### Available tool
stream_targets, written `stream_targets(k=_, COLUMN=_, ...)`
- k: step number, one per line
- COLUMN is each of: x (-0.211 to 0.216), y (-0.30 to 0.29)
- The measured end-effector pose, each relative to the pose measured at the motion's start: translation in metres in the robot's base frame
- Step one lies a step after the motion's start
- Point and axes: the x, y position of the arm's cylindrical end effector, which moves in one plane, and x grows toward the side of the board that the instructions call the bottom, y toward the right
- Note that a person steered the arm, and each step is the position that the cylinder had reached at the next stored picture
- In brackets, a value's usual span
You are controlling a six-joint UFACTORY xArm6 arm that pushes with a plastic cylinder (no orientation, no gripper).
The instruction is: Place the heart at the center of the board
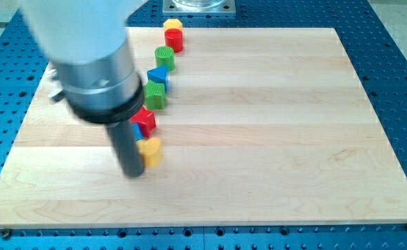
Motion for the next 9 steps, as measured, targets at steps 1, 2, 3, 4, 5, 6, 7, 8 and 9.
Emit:
stream_targets(k=1, x=-0.036, y=0.065)
stream_targets(k=2, x=-0.051, y=0.084)
stream_targets(k=3, x=-0.056, y=0.095)
stream_targets(k=4, x=-0.046, y=0.102)
stream_targets(k=5, x=-0.028, y=0.108)
stream_targets(k=6, x=-0.05, y=0.144)
stream_targets(k=7, x=-0.09, y=0.136)
stream_targets(k=8, x=-0.046, y=0.147)
stream_targets(k=9, x=-0.034, y=0.123)
